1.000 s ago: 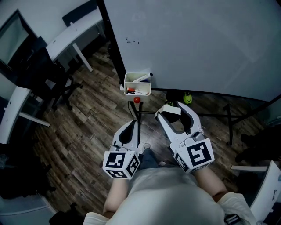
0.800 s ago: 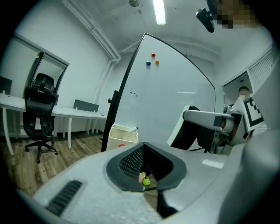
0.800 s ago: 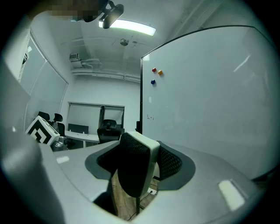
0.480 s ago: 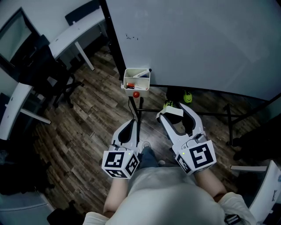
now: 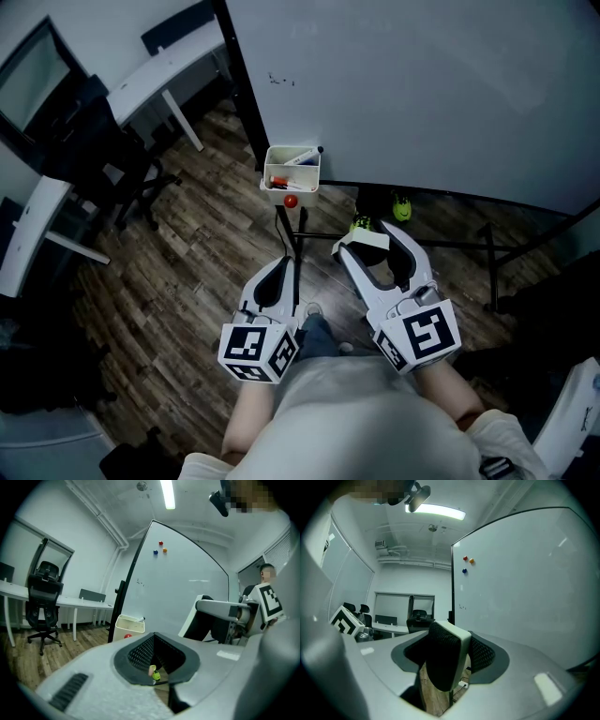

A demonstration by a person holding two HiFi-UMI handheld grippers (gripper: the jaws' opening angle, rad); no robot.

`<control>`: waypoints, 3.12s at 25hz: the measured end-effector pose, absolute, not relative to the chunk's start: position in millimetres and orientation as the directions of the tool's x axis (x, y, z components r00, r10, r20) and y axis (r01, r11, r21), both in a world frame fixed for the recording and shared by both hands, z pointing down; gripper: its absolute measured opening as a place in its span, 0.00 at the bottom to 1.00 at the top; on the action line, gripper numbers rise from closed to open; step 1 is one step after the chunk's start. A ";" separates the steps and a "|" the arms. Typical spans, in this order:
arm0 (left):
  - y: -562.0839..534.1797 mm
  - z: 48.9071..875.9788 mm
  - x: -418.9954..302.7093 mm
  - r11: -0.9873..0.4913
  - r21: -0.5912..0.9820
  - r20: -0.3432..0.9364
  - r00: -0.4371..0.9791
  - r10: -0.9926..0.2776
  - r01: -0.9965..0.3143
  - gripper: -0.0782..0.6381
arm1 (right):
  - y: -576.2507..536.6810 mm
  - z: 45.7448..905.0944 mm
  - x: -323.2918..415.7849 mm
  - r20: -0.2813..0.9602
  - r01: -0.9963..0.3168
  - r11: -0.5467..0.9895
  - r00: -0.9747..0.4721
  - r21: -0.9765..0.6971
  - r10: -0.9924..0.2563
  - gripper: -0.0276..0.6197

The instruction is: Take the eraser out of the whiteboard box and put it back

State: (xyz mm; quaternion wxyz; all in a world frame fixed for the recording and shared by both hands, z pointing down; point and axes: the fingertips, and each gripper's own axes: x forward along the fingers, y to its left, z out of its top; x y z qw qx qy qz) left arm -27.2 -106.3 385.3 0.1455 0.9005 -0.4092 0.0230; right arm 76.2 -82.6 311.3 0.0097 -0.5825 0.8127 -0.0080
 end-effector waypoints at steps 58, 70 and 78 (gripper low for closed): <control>-255.1 392.0 -50.6 -0.594 0.248 0.197 0.640 -0.743 -0.765 0.11 | -247.2 319.6 47.4 0.032 -0.930 0.369 -0.368 0.000 -0.929 0.43; -288.7 397.6 -50.6 -0.614 0.258 0.206 0.664 -0.719 -0.745 0.11 | -279.3 335.6 45.7 0.074 -0.939 0.345 -0.344 0.000 -0.936 0.43; -303.8 401.7 -46.9 -0.629 0.260 0.211 0.678 -0.704 -0.733 0.11 | -293.0 352.8 46.7 0.108 -0.944 0.330 -0.328 -0.004 -0.938 0.43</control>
